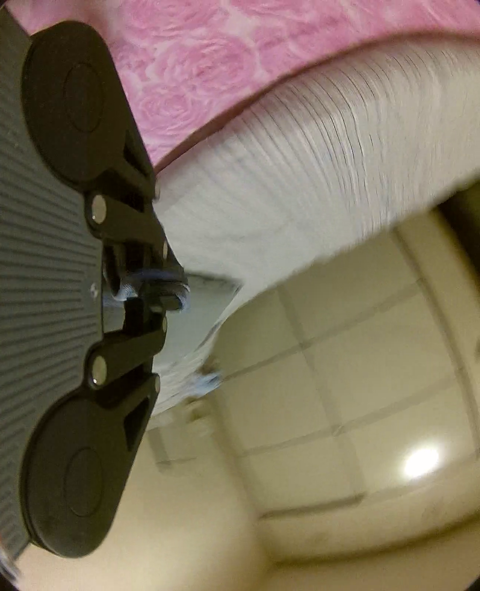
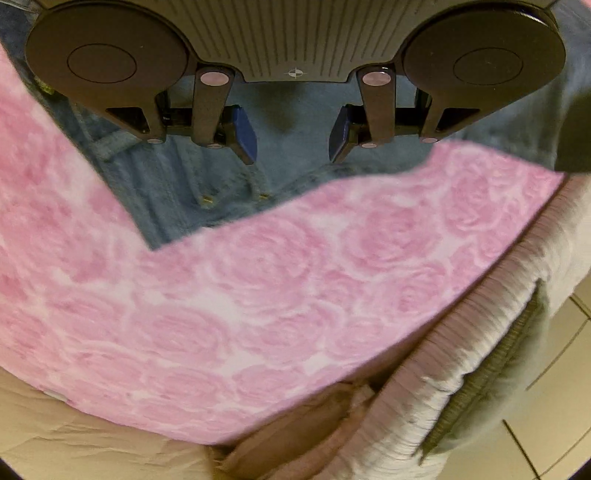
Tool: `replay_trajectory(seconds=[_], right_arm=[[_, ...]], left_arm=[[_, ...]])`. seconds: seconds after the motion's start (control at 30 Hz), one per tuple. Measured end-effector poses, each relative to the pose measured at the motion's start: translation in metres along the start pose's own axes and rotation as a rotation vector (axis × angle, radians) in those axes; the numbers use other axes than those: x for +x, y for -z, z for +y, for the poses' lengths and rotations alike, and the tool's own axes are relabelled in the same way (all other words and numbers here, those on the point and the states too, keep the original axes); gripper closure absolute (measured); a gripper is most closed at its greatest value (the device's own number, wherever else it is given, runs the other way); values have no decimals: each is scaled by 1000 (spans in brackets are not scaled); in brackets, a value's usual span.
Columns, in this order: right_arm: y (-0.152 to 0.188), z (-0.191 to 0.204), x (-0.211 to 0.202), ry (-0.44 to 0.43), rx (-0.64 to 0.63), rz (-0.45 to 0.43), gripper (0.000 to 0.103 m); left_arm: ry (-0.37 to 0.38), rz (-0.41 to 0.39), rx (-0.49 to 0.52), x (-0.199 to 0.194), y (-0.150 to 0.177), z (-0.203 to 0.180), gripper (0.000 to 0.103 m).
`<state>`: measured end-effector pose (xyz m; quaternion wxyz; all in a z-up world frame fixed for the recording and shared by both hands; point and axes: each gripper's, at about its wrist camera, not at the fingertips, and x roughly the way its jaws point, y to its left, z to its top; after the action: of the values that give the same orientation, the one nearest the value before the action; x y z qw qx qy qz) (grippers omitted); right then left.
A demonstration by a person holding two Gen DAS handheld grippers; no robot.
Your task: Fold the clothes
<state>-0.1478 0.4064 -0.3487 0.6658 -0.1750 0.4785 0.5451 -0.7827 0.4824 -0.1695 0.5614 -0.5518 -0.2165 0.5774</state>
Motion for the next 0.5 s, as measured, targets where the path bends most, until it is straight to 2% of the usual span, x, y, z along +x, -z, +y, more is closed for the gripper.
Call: replay_trajectory(seconds=[0.03, 0.1, 0.17, 0.23, 0.3, 0.37, 0.43, 0.5], right_arm=[[-2, 5, 2, -13, -5, 2, 56], [-1, 15, 2, -18, -31, 13, 56], [1, 22, -1, -23, -58, 17, 56], [9, 21, -9, -29, -63, 23, 56], [18, 15, -16, -29, -40, 48, 56], [32, 12, -22, -27, -24, 77, 56], [52, 25, -25, -14, -117, 114, 56], [75, 42, -28, -18, -224, 149, 56]], left_arm=[[-48, -29, -8, 19, -6, 6, 84], [-197, -64, -40, 52, -15, 31, 86], [-317, -67, -60, 60, -12, 64, 85], [-420, -14, 6, 53, 0, 95, 77], [-535, 96, 133, 42, 21, 126, 77], [-604, 251, 323, 30, 48, 153, 77], [-650, 387, 512, 21, 81, 169, 77], [-662, 474, 703, 14, 115, 178, 76]])
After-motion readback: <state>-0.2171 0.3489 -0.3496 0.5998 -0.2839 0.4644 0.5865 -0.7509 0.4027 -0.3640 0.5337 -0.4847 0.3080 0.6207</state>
